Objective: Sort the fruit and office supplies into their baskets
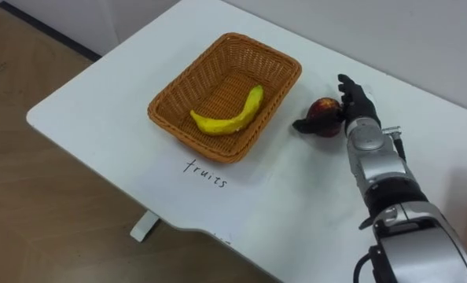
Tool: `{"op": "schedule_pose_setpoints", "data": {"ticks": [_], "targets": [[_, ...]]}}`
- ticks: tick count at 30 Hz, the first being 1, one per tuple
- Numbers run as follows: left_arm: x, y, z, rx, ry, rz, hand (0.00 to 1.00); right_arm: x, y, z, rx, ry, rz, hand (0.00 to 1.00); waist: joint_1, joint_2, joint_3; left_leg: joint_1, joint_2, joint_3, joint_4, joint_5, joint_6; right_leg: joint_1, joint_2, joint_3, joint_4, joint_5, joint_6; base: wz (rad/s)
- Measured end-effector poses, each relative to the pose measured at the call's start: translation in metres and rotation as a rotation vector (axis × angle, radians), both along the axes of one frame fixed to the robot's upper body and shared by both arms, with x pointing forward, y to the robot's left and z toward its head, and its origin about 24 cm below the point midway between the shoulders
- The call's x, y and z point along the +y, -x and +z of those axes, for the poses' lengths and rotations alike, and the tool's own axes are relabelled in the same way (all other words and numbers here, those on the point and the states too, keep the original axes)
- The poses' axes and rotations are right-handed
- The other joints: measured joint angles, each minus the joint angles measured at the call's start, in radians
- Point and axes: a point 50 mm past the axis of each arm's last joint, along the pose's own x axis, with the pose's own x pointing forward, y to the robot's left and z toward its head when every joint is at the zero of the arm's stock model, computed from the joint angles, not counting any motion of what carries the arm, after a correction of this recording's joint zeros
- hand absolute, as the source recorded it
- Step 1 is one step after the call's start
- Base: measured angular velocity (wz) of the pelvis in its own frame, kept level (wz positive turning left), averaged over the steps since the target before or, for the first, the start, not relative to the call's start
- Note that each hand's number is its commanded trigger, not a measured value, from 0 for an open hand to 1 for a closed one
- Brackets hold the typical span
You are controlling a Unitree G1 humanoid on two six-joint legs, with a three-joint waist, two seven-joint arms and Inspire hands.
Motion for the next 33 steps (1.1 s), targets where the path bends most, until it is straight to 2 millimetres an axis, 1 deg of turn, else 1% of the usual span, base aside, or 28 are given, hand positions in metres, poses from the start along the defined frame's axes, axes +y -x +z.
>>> {"op": "schedule_pose_setpoints", "data": {"ticks": [4,6,11,27,33], "targets": [[0.001,0.000,0.000,-0.001,0.003,-0.003,0.00,-0.001,0.001,-0.001,0.021,0.068,0.037,1.00,0.001,-0.002,-0.0016,0.001,-0.001,0.000,0.001,0.000,0.000,0.002,-0.001,0.000,0.000,0.000,0.000,0.00],[0.003,-0.001,0.001,-0.002,0.002,-0.009,0.00,-0.005,0.001,0.001,0.031,0.131,0.059,1.00,0.002,-0.002,-0.0017,0.001,0.000,0.000,0.001,0.000,0.000,0.002,0.001,0.001,0.000,0.000,0.000,0.00],[0.003,-0.002,0.001,-0.006,0.002,-0.012,0.00,-0.011,0.002,0.002,0.038,0.150,0.063,1.00,0.000,-0.001,-0.0021,0.001,0.001,0.001,0.000,0.000,-0.001,0.002,0.002,0.001,0.000,0.000,0.000,0.00],[0.003,-0.006,0.001,-0.017,0.004,-0.012,0.00,-0.011,0.003,0.001,0.075,0.222,0.115,1.00,0.016,0.001,-0.0050,0.009,0.001,0.002,-0.002,0.000,-0.001,0.002,0.001,0.002,-0.002,0.000,0.000,0.00],[0.004,-0.009,0.002,-0.023,-0.009,-0.001,0.00,-0.010,0.003,0.000,0.088,0.249,0.138,1.00,0.015,0.001,-0.0054,0.016,0.001,0.002,-0.001,0.001,-0.001,0.009,0.001,0.001,-0.002,0.000,0.000,0.00]]}}
